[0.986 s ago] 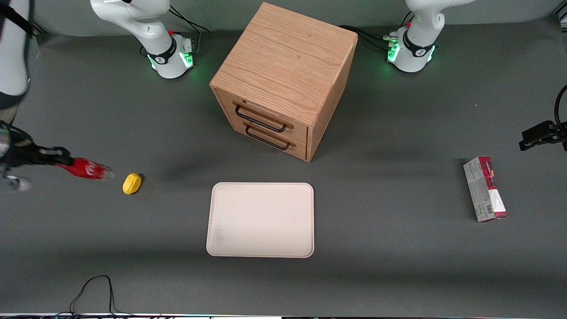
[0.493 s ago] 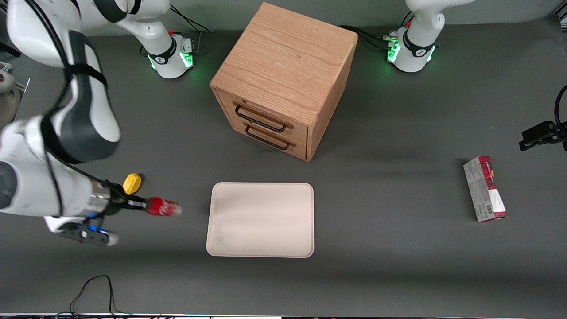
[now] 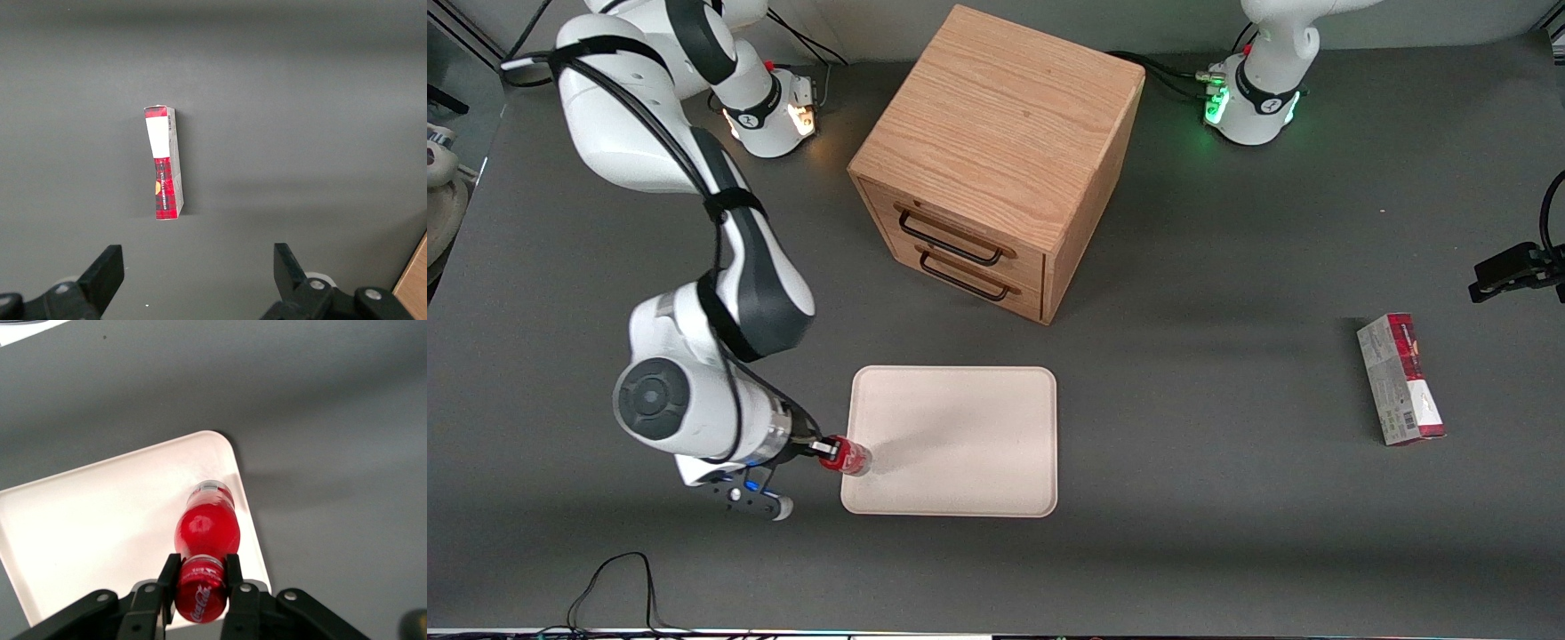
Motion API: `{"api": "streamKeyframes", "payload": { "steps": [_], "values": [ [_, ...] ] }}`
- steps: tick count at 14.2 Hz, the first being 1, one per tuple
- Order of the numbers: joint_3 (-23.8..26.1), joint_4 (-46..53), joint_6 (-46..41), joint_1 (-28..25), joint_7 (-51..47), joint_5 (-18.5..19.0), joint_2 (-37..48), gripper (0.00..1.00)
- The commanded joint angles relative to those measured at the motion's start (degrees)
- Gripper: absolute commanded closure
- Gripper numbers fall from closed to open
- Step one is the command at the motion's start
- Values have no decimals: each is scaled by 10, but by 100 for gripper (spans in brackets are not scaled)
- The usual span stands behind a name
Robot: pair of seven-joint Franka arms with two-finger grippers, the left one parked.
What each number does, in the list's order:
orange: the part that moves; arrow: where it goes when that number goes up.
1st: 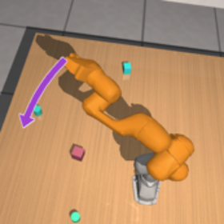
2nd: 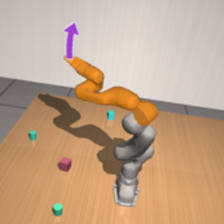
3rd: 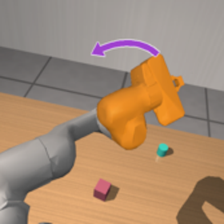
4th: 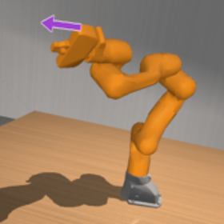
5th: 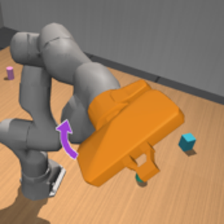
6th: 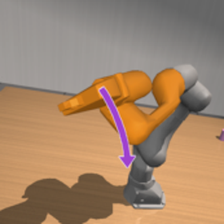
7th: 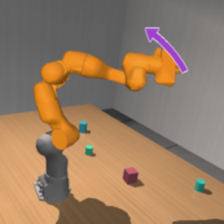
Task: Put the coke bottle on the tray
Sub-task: 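Lower the bottle onto the tray corner and open the right gripper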
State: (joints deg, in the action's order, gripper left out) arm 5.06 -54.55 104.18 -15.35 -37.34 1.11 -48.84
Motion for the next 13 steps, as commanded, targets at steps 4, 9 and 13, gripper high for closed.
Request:
{"api": "streamKeyframes", "payload": {
  "steps": [4,9,13],
  "values": [
    [-1,31,28,-10,-34,28,-37,100],
    [-1,30,37,-13,-34,44,-44,0],
    [0,30,39,-16,-34,46,-43,0]
  ]
}}
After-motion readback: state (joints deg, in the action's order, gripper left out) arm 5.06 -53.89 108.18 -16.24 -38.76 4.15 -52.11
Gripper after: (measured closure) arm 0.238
